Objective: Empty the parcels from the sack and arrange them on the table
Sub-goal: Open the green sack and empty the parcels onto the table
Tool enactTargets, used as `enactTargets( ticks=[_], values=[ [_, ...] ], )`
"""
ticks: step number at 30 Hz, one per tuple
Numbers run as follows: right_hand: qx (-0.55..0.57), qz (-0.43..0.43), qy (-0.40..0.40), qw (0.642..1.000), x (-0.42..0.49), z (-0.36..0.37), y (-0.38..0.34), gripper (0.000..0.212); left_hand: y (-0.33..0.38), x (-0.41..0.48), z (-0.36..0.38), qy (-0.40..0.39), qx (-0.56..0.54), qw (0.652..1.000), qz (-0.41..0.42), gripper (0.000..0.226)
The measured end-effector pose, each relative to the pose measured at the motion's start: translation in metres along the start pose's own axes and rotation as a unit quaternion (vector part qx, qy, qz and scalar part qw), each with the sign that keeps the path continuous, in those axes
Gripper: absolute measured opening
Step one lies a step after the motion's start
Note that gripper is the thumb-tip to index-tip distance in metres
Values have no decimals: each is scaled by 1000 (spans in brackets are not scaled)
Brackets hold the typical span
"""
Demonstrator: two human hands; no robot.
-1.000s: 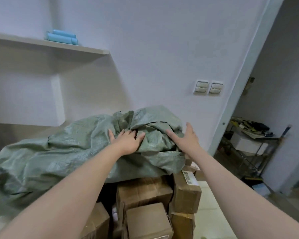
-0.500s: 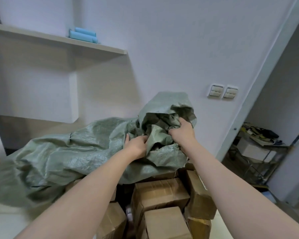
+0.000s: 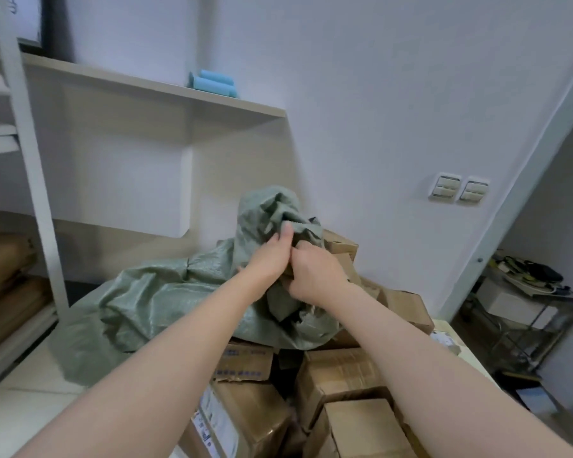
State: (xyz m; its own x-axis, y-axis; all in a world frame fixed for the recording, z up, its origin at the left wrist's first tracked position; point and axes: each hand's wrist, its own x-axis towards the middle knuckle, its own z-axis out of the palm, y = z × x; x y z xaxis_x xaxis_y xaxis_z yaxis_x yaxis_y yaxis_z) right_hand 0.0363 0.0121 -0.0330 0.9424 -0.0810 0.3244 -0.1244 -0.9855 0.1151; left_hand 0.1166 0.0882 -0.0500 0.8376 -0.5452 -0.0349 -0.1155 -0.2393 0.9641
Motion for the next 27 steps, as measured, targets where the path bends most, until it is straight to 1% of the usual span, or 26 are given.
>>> enactTargets(
  ticks=[1, 2, 3, 4, 5, 6, 7, 8, 9, 10, 11, 12, 13, 15, 16, 17, 19, 21, 22, 24, 27],
  values=[
    [20, -42, 10, 999, -3, -7, 0, 21, -5, -2, -2, -13, -66, 997, -30, 97],
    [33, -69, 42, 996, -7, -13, 3, 22, -8, -4, -4, -21, -120, 992, -46, 89],
    [46, -70, 102, 991, -11, -19, 8, 29, -9, -6, -7, -26, -154, 986, -57, 83],
    [69, -28, 157, 985, -15, -23, 15, 36, -9, -8, -9, -31, -174, 982, -65, 81],
    [112, 38, 198, 973, -18, -28, 21, 36, -8, -10, -9, -32, -177, 981, -74, 83],
    [166, 114, 204, 958, -20, -31, 29, 29, -6, -12, -7, -33, -170, 981, -82, 85],
    [225, 185, 173, 941, -20, -29, 41, 31, -3, -15, -4, -26, -144, 985, -90, 87],
    [285, 249, 98, 921, -21, -26, 50, 46, -2, -18, 0, -12, -106, 989, -102, 86],
    [333, 291, 13, 897, -21, -19, 57, 63, -5, -18, 6, 4, -50, 993, -111, 80],
    [358, 315, -53, 877, -22, -12, 62, 79, -9, -16, 10, 28, 4, 993, -114, 71],
    [373, 323, -93, 864, -22, -3, 67, 89, -11, -16, 14, 55, 46, 991, -113, 60],
    [403, 323, -111, 849, -22, 4, 68, 92, -13, -16, 16, 81, 66, 989, -109, 49],
    [441, 315, -120, 832, -21, 10, 69, 94, -15, -16, 15, 105, 63, 987, -101, 42],
    [506, 326, -112, 790, -16, 11, 69, 107, -19, -16, 10, 144, 13, 986, -87, 34],
    [520, 338, -110, 777, -13, 9, 68, 112, -20, -18, 7, 166, -15, 983, -76, 32],
    [527, 346, -110, 768, -11, 8, 69, 110, -21, -23, 6, 181, -30, 981, -65, 31],
    [526, 347, -122, 767, -8, 10, 68, 104, -29, -28, 4, 182, -75, 980, -40, 32],
    [533, 334, -142, 765, -6, 15, 65, 101, -36, -34, 2, 172, -162, 971, -32, 30],
    [542, 334, -143, 758, -5, 16, 61, 101, -35, -39, 1, 170, -200, 964, -41, 28],
    [576, 341, -144, 728, 0, 20, 54, 98, -37, -46, -5, 170, -258, 948, -74, 26],
    [638, 344, -174, 666, 8, 20, 42, 81, -43, -48, -16, 148, -311, 932, -110, 22]
  ],
)
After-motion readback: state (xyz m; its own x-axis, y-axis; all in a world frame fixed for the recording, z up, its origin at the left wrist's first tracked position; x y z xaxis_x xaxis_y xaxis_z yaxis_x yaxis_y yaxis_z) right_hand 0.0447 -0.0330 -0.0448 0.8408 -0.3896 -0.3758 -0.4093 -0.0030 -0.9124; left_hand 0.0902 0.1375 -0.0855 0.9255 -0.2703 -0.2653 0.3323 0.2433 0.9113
